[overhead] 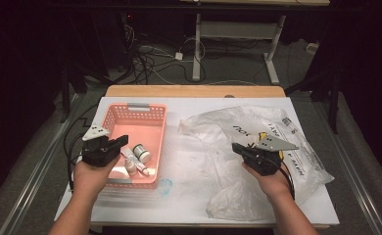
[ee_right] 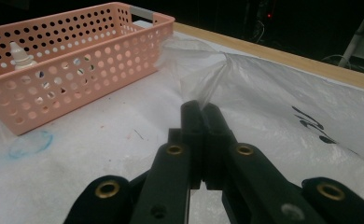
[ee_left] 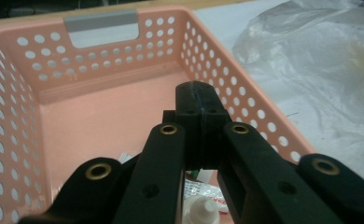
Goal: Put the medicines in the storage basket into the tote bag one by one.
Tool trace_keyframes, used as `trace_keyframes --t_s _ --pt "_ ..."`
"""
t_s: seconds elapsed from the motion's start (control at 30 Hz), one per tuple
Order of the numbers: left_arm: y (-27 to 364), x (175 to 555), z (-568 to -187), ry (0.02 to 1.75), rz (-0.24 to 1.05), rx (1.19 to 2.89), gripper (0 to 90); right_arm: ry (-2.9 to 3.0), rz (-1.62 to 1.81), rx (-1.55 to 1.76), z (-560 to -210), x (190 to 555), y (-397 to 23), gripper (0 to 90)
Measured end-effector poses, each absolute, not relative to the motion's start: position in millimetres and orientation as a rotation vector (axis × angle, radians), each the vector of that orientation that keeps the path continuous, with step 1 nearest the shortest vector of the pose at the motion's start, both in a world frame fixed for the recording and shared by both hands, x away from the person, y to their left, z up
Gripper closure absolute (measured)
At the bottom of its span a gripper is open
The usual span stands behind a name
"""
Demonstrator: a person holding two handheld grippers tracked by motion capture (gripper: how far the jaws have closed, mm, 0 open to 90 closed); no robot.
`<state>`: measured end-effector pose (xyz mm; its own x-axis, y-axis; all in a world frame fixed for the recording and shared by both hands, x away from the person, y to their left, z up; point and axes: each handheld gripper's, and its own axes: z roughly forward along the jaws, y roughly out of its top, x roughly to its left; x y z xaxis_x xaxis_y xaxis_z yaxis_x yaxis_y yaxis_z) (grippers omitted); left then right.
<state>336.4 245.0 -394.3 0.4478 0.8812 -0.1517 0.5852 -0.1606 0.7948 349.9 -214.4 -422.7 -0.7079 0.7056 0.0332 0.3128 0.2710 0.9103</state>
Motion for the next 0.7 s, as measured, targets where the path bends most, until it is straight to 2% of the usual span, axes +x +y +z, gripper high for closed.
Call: trace_keyframes --t_s 0.47,0.7 --pt "243 375 -413 1.465 0.359 2.065 87.7 2.168 1.426 0.908 -421 350 -214 90.0" --pt "239 388 -422 1.594 0.259 2.216 87.7 2.167 1.431 0.914 -420 349 -214 90.0"
